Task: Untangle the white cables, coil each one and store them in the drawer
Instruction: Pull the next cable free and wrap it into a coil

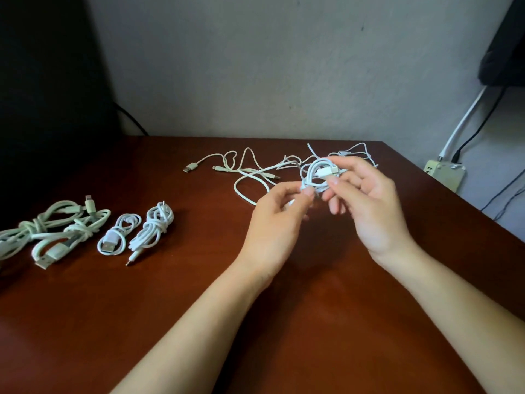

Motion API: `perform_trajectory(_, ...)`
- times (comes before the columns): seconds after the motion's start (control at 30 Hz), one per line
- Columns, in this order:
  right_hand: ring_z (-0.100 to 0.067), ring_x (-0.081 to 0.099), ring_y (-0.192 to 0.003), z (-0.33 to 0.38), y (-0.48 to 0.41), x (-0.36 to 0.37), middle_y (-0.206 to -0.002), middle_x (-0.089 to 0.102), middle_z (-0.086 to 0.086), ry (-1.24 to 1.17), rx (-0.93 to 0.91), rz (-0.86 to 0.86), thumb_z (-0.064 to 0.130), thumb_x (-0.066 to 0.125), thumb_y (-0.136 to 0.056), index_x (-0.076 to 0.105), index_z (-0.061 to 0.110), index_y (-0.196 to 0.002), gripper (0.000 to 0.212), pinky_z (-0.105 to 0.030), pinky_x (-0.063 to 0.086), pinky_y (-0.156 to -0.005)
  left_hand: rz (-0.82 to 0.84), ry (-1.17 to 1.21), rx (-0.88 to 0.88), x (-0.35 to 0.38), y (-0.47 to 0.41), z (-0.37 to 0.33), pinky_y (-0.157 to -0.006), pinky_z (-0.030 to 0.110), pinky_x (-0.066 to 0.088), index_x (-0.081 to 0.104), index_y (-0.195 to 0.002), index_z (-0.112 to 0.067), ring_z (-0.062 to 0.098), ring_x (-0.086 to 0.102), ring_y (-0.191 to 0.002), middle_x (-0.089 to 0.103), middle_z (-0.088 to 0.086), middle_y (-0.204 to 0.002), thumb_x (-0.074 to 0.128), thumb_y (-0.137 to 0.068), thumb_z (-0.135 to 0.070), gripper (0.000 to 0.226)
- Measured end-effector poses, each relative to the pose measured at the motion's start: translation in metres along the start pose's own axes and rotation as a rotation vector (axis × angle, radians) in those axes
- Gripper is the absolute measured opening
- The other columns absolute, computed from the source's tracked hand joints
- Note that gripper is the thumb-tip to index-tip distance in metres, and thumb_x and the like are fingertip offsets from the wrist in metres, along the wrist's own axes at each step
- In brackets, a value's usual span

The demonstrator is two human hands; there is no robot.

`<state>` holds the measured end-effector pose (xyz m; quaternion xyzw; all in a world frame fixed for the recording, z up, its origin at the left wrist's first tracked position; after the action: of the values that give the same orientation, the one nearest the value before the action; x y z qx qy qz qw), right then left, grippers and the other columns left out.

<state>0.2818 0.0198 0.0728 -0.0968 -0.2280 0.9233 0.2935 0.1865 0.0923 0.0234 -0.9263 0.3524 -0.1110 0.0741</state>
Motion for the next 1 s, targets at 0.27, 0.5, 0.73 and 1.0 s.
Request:
perform_trajectory(0.27, -0.008, 0.052, -0.048, -0.008, 0.001, 0.007, -0.058, 0.063, 0.001, -0.072, 0.096, 0.037, 0.0, 0.049, -0.095, 0.057, 0.018, -0.099, 0.02, -0.016, 0.039, -0.05, -0.087, -0.21, 0.235, -0.004, 0.01, -0.02, -0.063, 0.012, 0.041, 0.054, -0.109, -0.017, -0.005, 0.056, -0.061, 0.065, -0.008, -0.078, 0.055, -0.096, -0.016, 0.014)
perform_trajectory(0.5, -0.011, 0.058, -0.051, -0.006, 0.004, 0.012, -0.062, 0.066, -0.005, -0.161, 0.1, 0.057, -0.001, 0.052, -0.092, 0.056, 0.013, -0.1, 0.017, -0.017, 0.042, -0.051, -0.097, -0.088, 0.175, -0.009, 0.009, -0.018, -0.089, 0.034, 0.05, 0.063, -0.103, -0.024, 0.006, 0.063, -0.085, 0.07, -0.005, -0.095, 0.052, -0.097, -0.012, 0.017)
perform_trajectory(0.73, -0.012, 0.062, -0.055, 0.003, 0.007, 0.018, -0.067, 0.069, -0.002, -0.209, 0.069, 0.106, 0.015, 0.058, -0.079, 0.055, 0.015, -0.1, 0.022, -0.017, 0.045, -0.054, 0.06, 0.11, 0.131, 0.002, 0.007, -0.014, -0.08, 0.023, 0.05, 0.061, -0.12, -0.011, -0.002, 0.058, -0.074, 0.065, -0.013, -0.083, 0.042, -0.101, -0.013, 0.027)
perform_trajectory(1.0, -0.01, 0.062, -0.057, -0.001, 0.007, 0.02, -0.066, 0.067, -0.003, -0.347, 0.15, 0.158, 0.014, 0.055, -0.078, 0.054, 0.014, -0.102, 0.023, -0.015, 0.047, -0.056, 0.152, 0.102, 0.14, 0.005, 0.005, -0.02, -0.064, 0.012, 0.037, 0.055, -0.13, -0.01, -0.005, 0.051, -0.066, 0.06, -0.017, -0.076, 0.037, -0.103, -0.019, 0.033)
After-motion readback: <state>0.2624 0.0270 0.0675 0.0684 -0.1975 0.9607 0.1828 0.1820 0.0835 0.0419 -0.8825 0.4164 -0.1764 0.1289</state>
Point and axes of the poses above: each hand's wrist, its own y-axis away from the middle knuckle, its own x-axis out of the palm, z = x × y, the point moved 9 cm from there along -y, towards the middle knuckle
